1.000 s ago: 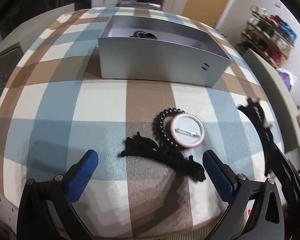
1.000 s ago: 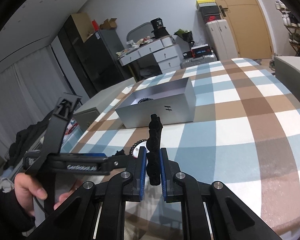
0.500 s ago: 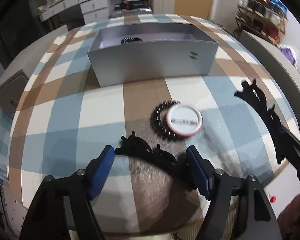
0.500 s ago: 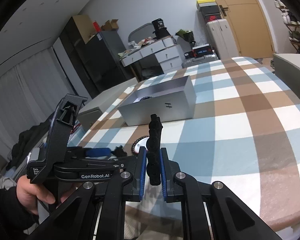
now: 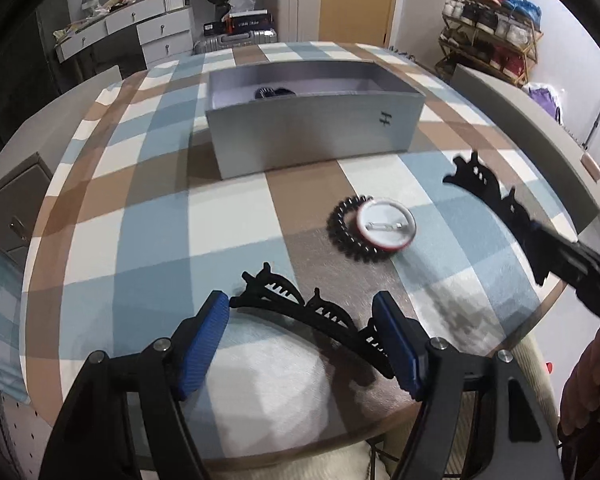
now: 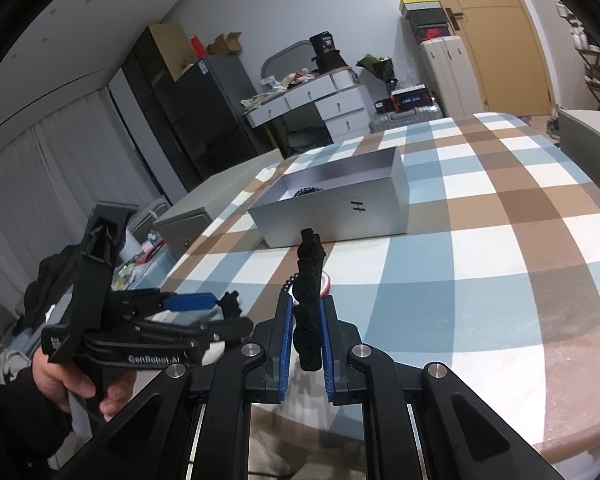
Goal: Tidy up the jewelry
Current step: 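Carry both claw clips into the silver box and open both tools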
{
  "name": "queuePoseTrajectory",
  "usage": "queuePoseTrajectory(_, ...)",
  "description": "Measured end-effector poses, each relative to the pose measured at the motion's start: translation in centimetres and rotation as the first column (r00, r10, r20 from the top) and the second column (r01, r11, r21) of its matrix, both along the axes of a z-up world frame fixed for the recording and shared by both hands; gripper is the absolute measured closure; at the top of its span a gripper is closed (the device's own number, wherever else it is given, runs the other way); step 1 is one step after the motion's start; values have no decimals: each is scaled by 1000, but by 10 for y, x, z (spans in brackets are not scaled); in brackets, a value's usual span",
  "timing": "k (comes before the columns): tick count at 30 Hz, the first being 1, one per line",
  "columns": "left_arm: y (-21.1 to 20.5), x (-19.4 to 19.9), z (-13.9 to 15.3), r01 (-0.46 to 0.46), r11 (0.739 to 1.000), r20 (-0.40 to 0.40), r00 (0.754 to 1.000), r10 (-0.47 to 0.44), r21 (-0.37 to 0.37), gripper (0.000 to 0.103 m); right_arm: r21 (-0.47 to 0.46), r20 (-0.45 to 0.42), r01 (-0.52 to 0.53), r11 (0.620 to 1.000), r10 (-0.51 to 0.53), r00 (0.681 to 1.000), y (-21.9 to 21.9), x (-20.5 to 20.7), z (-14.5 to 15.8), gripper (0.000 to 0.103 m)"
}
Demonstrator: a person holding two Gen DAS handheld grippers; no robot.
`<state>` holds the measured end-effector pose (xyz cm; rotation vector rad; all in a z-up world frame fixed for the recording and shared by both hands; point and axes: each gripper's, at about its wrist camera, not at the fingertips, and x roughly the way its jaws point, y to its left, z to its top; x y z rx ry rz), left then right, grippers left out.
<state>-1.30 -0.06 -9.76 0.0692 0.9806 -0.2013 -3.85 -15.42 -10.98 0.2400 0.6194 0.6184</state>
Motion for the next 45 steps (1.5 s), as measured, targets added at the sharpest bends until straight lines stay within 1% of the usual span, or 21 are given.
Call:
queuePoseTrajectory(3, 4, 0, 4, 5, 1000, 28, 1000, -5, -8, 33, -9, 2, -1, 1000, 1, 1000, 2, 0, 0, 91)
queuePoseTrajectory(9, 14, -1, 7, -4, 1000, 52, 999, 6, -21, 33, -7, -26, 0, 1000, -1, 1000, 5, 2, -3, 91)
queuePoseTrajectory(13, 24, 1, 15, -67, 998, 65, 996, 66, 4, 33, 54, -47, -4, 999, 7, 999, 2, 6, -1, 91)
queuePoseTrajectory(14, 28, 2, 19, -84, 996, 71, 994, 84, -2, 33, 64, -42, -3, 998, 5, 999, 2, 7, 2, 91)
queuePoseTrajectory(17, 40, 6, 35, -119, 993, 102, 987, 120, -20, 33, 53, -9, -10, 999, 11, 1000, 6, 11, 13, 91)
queuePoseTrajectory(20, 47, 12, 55, -130, 990, 152, 979, 136, -50, 33, 56, 27, -27, 998, 26, 999, 10, 17, 29, 91)
queuePoseTrajectory(25, 46, 36, 82, -102, 989, 216, 969, 124, -110, 33, 59, 67, -39, 998, 35, 997, 16, 41, 51, 91)
queuePoseTrajectory(27, 43, 47, 86, -93, 988, 233, 965, 120, -123, 33, 51, 77, -39, 998, 35, 996, 18, 52, 57, 91)
queuePoseTrajectory(31, 40, 76, 84, -86, 982, 233, 965, 124, -165, 33, 19, 77, -42, 999, 40, 996, 23, 80, 66, 91)
queuePoseTrajectory(34, 37, 91, 80, -92, 978, 228, 964, 135, -186, 33, -4, 90, -68, 998, 68, 994, 27, 99, 70, 91)
queuePoseTrajectory(36, 38, 100, 77, -102, 967, 227, 961, 157, -233, 33, -19, 102, -93, 995, 95, 990, 28, 109, 73, 91)
queuePoseTrajectory(39, 41, 111, 69, -140, 941, 208, 955, 210, -308, 33, -45, 115, -135, 990, 139, 984, 31, 129, 78, 91)
queuePoseTrajectory(41, 39, 117, 64, -157, 928, 190, 954, 231, -337, 33, -57, 118, -155, 986, 160, 980, 34, 141, 78, 91)
queuePoseTrajectory(43, 34, 123, 55, -177, 929, 173, 955, 242, -325, 33, -77, 109, -153, 985, 160, 981, 38, 154, 73, 93)
queuePoseTrajectory(45, 30, 129, 47, -171, 926, 139, 963, 229, -338, 33, -93, 73, -152, 984, 159, 985, 42, 166, 63, 98)
